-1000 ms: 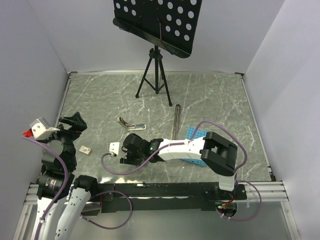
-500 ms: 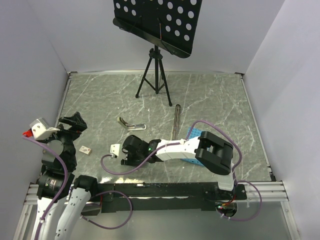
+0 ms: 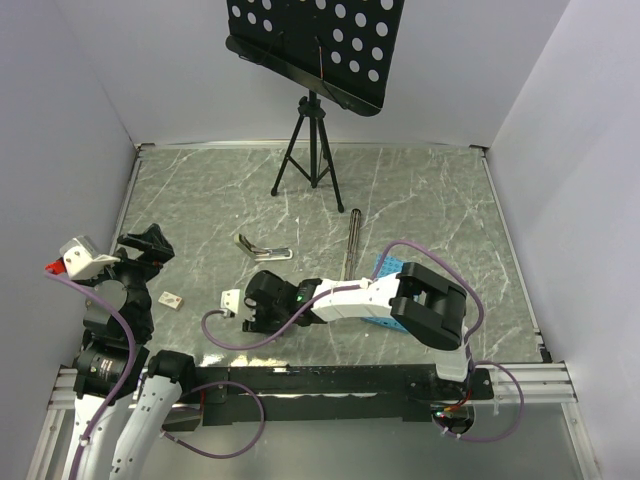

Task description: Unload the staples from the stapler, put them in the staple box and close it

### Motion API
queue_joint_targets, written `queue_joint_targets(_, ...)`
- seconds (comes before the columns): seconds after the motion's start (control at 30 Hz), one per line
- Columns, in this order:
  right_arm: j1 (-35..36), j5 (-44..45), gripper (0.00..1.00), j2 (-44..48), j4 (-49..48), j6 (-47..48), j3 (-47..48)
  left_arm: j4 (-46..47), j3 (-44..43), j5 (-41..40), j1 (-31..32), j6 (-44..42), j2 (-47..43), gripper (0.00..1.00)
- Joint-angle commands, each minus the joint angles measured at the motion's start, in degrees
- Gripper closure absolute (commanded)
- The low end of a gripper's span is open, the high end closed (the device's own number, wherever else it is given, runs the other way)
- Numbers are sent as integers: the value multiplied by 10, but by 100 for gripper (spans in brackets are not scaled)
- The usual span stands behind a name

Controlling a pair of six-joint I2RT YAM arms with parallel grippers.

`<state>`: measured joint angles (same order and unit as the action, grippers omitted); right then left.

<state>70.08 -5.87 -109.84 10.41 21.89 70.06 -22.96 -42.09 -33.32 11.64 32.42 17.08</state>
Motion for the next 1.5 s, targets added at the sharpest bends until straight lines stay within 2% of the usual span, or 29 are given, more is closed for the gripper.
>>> queue_joint_targets(0.0, -6, -10, 49, 38, -13, -9, 3, 22, 2, -3, -3, 3, 6, 3)
queue_joint_targets(0.27, -45, -49, 50, 98, -12, -20, -18, 20, 2, -3, -3, 3, 3, 3)
queue_joint_targets(0.6, -96, -79, 60, 107, 54, -16, -42, 20, 2, -3, -3, 2, 3, 3)
queue_joint_targets(0.77, -96, -102, 60, 89, 64, -19, -46, 22, 2, -3, -3, 3, 1, 3)
queue_joint_targets(1.0, -94, -53, 62, 56, 82, -16, -37, 22, 2, -3, -3, 4, 3, 3)
queue_joint_targets(1.47, -94, -66, 61, 61, 82, -19, -51, 22, 2, -3, -3, 4, 2, 3)
